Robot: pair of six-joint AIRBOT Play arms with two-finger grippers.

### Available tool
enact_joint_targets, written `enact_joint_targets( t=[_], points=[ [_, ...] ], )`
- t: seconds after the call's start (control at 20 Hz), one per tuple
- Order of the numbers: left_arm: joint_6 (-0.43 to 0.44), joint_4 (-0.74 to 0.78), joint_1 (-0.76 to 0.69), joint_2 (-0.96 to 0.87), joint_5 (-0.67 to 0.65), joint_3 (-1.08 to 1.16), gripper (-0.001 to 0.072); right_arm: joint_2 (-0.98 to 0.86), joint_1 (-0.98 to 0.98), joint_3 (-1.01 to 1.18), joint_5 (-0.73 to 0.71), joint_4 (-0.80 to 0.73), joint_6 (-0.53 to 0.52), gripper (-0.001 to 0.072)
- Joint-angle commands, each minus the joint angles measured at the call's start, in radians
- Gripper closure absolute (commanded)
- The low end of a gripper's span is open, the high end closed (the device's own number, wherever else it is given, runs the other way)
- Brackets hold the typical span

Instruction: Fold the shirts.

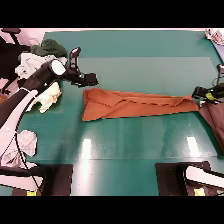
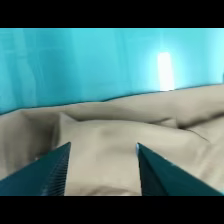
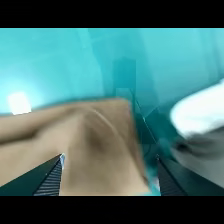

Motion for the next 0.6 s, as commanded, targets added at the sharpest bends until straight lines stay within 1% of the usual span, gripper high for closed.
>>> enact_joint_targets(
  t=[0.0, 0.05, 0.1, 0.25, 0.3, 0.35, 0.45, 0.55],
  points=[
    [0.001, 0.003, -0.02, 0.001, -0.166, 0.105, 0.0222, 0.073, -0.1, -0.05, 0.023, 0.006, -0.025, 0.0007],
    [0.016, 0.008, -0.039, 0.001, -0.185, 0.119, 0.0227, 0.092, -0.135, -0.069, 0.017, 0.05, -0.05, 0.0007],
    [0.024, 0.021, -0.06, 0.001, -0.194, 0.124, 0.0234, 0.098, -0.176, -0.082, 0.016, 0.137, -0.105, 0.0007],
    [0.017, 0.079, -0.125, -0.011, -0.212, 0.124, 0.0234, 0.033, -0.311, -0.071, 0.089, 0.526, -0.332, 0.0007],
    [0.017, 0.098, -0.141, -0.017, -0.219, 0.124, 0.0257, -0.01, -0.343, -0.041, 0.142, 0.628, -0.398, 0.0007],
    [0.017, 0.119, -0.152, -0.026, -0.23, 0.124, 0.032, -0.054, -0.364, 0.002, 0.197, 0.686, -0.433, 0.0007],
    [0.017, 0.124, -0.164, -0.038, -0.245, 0.124, 0.0319, -0.126, -0.373, 0.089, 0.259, 0.709, -0.462, 0.0007],
    [0.016, 0.121, -0.169, -0.043, -0.238, 0.124, 0.0319, -0.188, -0.359, 0.163, 0.288, 0.708, -0.463, 0.0007]
  ],
)
